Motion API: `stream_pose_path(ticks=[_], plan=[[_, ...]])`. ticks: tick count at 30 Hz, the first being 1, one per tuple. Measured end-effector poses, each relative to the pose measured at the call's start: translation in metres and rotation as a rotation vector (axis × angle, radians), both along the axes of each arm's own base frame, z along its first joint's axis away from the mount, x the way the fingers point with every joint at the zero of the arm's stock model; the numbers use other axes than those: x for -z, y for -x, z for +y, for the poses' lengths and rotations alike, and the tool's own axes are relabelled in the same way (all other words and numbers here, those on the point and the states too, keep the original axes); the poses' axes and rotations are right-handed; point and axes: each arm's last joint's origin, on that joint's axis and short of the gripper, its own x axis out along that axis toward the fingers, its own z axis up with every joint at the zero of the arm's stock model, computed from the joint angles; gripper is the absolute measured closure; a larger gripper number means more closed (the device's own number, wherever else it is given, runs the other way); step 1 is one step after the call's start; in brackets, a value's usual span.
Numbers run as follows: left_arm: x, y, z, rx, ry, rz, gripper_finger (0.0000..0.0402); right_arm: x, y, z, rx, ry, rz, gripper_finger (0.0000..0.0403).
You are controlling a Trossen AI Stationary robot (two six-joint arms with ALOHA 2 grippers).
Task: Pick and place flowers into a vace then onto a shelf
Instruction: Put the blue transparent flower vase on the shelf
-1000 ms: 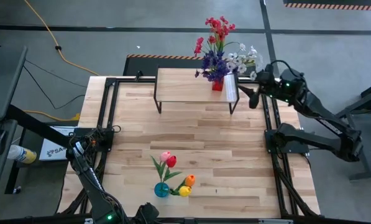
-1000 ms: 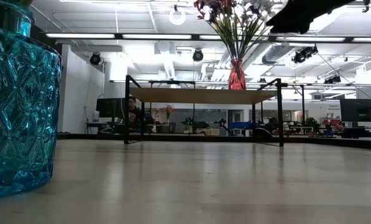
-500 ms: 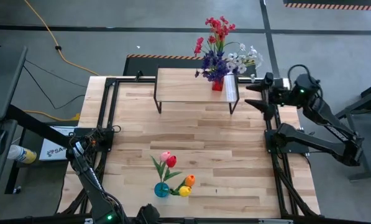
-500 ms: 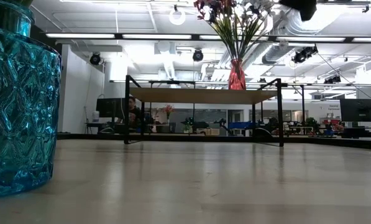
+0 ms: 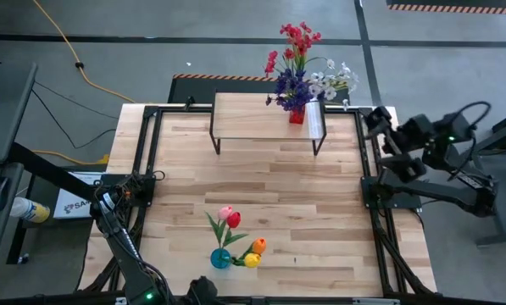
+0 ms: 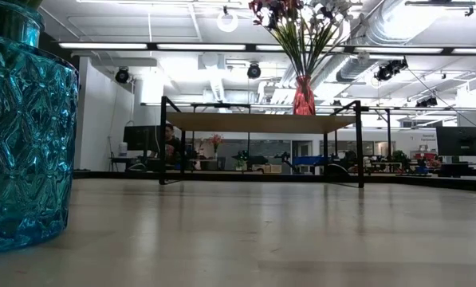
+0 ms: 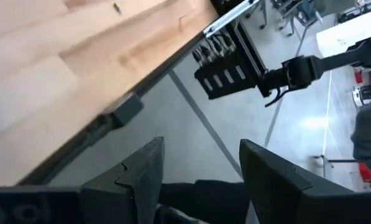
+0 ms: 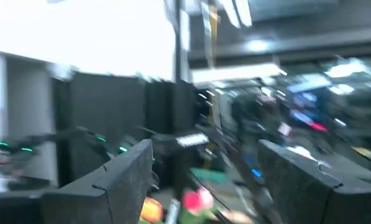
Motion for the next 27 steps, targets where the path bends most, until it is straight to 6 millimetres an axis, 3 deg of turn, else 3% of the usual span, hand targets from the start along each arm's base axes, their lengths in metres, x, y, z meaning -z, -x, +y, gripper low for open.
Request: stream_pose_path(ticks=[8,11,16,20,27], plan=[[0.009,0.000,-0.001,0.026,-0.066,0.028,0.0163,-0.016,0.009,0.013,-0.167,-0.005,-0.149,0.0123],[0.026,-0.001,-0.007,0.066,-0.025,0.132,0.0163,-0.019,0.012,0.016,-0.217,-0.004,-0.179,0.0123],[0.071,-0.003,-0.022,0.194,-0.002,0.382,0.0163,-0.020,0.012,0.019,-0.264,0.002,-0.185,0.0123],[0.101,-0.005,-0.030,0.199,0.025,0.502,0.0163,-0.020,0.012,0.020,-0.276,0.002,-0.187,0.0123],[0.113,-0.004,-0.028,0.140,-0.006,0.532,0.0163,-0.020,0.012,0.020,-0.278,0.002,-0.187,0.0123]])
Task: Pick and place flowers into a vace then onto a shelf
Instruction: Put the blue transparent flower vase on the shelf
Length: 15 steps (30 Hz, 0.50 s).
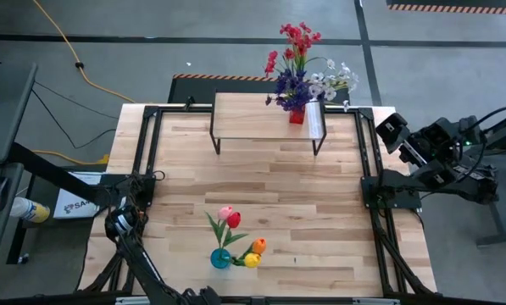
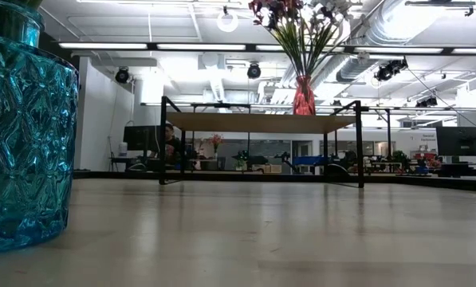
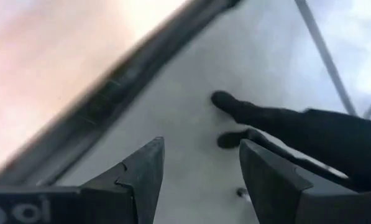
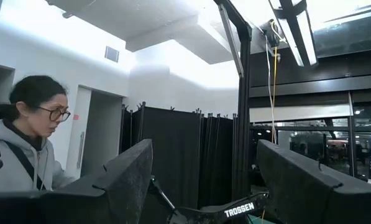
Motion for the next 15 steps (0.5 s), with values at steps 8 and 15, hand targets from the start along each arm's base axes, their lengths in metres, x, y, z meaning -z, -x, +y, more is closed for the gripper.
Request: stream_pose_path(ticks=[8,15], plan=[[0.007,0.015,0.020,-0.108,-0.150,0.205,0.0163,-0.004,0.004,0.001,-0.020,-0.009,-0.037,0.0123],[0.001,0.019,0.030,-0.142,-0.262,0.172,0.0163,-0.008,0.009,0.003,-0.058,-0.027,-0.076,0.0123]])
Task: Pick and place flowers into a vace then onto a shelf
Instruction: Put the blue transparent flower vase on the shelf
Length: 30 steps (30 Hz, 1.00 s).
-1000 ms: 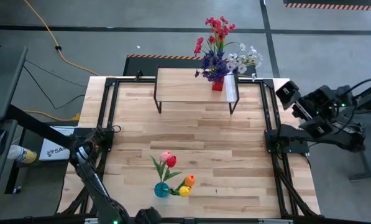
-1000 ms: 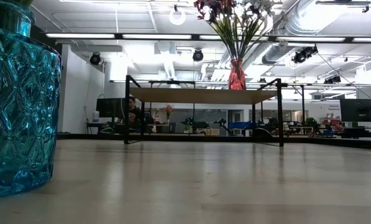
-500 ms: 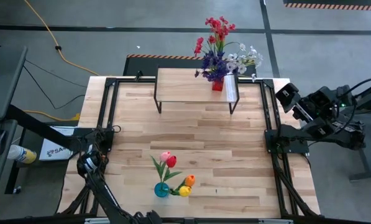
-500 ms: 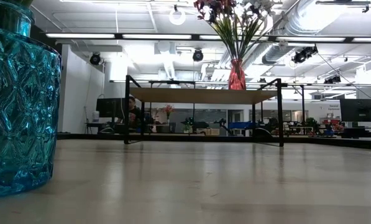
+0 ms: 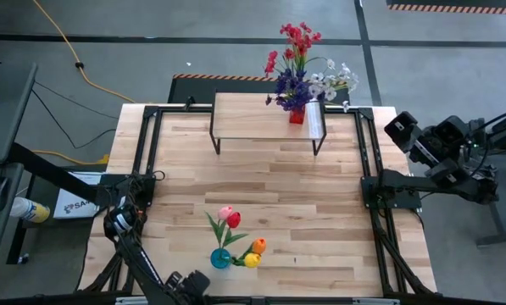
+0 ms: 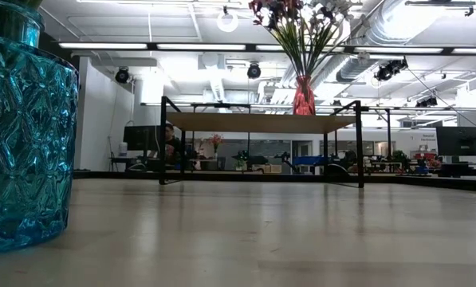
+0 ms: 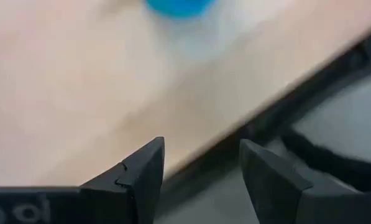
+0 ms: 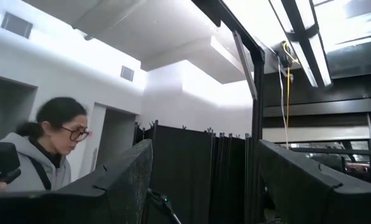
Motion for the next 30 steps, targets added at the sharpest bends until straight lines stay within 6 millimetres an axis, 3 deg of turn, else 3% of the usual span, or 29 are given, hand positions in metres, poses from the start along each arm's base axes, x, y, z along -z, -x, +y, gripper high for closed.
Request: stream_pose_path(ticks=[8,14,30], plan=[[-0.0029,-0.0038,0.0084,-0.030,-0.181,-0.208,0.0163,0.0000,0.0000,0.0000,0.000,0.000,0.000,0.0123],[-0.0016,-0.0024,0.0055,0.020,-0.135,-0.129,0.0163,0.0000,0.0000,0.0000,0.000,0.000,0.000,0.0123],[-0.0016,-0.0032,0.0046,0.016,-0.124,-0.136,0.0163,0.0000,0.0000,0.0000,0.000,0.000,0.000,0.0123]])
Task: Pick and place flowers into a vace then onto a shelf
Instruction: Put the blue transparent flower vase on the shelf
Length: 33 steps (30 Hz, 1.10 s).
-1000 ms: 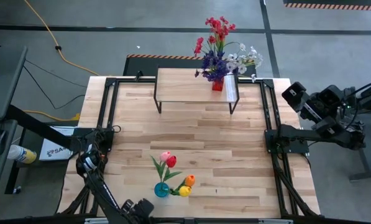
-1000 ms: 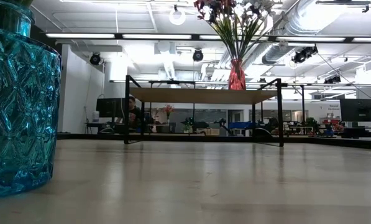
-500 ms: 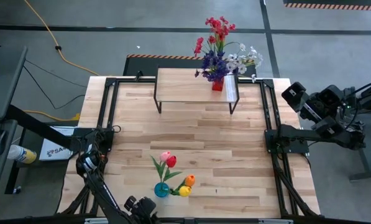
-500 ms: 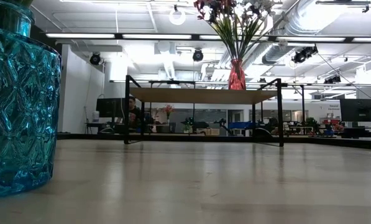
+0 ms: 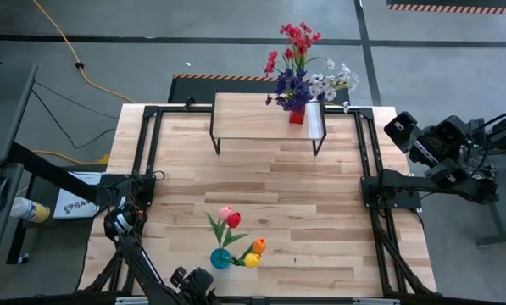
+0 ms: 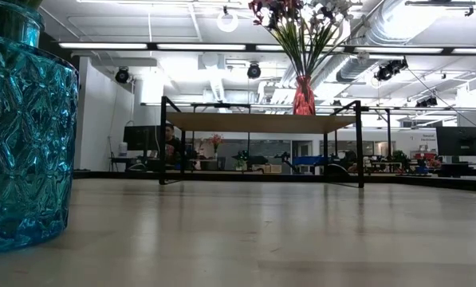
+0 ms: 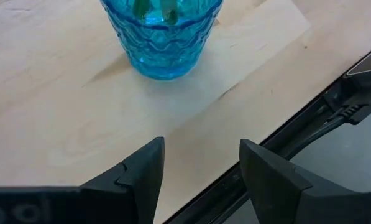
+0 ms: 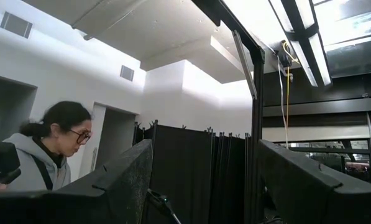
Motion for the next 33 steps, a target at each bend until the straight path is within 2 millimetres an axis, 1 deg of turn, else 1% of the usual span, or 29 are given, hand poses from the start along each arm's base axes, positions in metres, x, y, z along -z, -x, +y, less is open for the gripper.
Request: stream_pose_path(ticks=[11,18,33], plan=[[0.0000,0.0000,0.0002,-0.003,-0.002,-0.003,0.0163,0.0000,0.0000,0.0000,-0.001,-0.001,0.001,0.0123],[0.0003,0.0006,-0.0001,-0.046,0.030,0.009,0.0163,0.0000,0.0000,0.0000,-0.001,-0.001,0.002,0.0123],[0.0004,0.0006,-0.0009,-0.036,0.040,0.021,0.0163,0.0003,-0.0003,-0.0001,-0.001,-0.001,0.005,0.0123]])
